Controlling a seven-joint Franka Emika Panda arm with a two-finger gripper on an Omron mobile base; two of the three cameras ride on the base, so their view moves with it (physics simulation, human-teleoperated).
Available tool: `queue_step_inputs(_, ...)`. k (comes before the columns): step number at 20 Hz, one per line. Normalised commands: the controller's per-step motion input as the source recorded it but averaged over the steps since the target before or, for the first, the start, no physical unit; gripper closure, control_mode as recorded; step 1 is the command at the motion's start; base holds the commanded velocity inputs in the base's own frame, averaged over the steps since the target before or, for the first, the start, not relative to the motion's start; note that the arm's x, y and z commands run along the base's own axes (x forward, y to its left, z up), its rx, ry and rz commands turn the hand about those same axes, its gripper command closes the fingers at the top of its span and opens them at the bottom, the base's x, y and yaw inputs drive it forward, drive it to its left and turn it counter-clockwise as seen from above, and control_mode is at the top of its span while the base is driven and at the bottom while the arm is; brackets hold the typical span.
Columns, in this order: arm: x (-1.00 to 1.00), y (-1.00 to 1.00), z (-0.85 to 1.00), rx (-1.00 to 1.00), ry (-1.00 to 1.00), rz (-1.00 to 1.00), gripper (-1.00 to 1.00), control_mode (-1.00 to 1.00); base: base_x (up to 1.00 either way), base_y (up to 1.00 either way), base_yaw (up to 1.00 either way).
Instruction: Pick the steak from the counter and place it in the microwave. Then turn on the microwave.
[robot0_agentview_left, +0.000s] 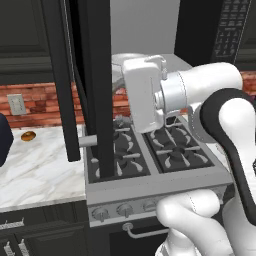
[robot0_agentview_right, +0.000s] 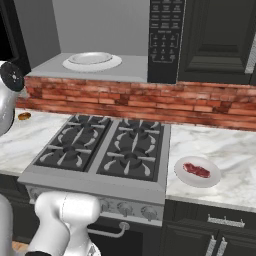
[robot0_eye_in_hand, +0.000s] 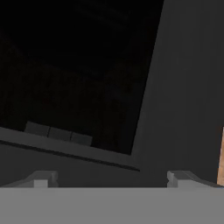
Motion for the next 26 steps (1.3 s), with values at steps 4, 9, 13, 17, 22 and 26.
queue_step_inputs(4,0.0,-0.47,0.01,-0.09,0.1,-0.01,-1.0,-1.0,0.0,0.0,0.0)
queue_step_inputs(9,0.0,-0.55,0.03,-0.07,0.08,-0.01,-1.0,-1.0,0.0,0.0,0.0)
queue_step_inputs(13,0.0,-0.57,0.0,-0.05,0.02,-0.01,-1.0,-1.0,0.0,0.0,0.0)
queue_step_inputs(17,0.0,-0.59,0.0,-0.04,0.0,-0.03,-1.0,-1.0,0.0,0.0,0.0)
queue_step_inputs(22,0.0,-0.58,0.0,-0.05,0.0,-0.04,-1.0,-1.0,0.0,0.0,0.0)
queue_step_inputs(26,0.0,-0.53,0.0,-0.07,0.01,-0.03,-1.0,-1.0,0.0,0.0,0.0)
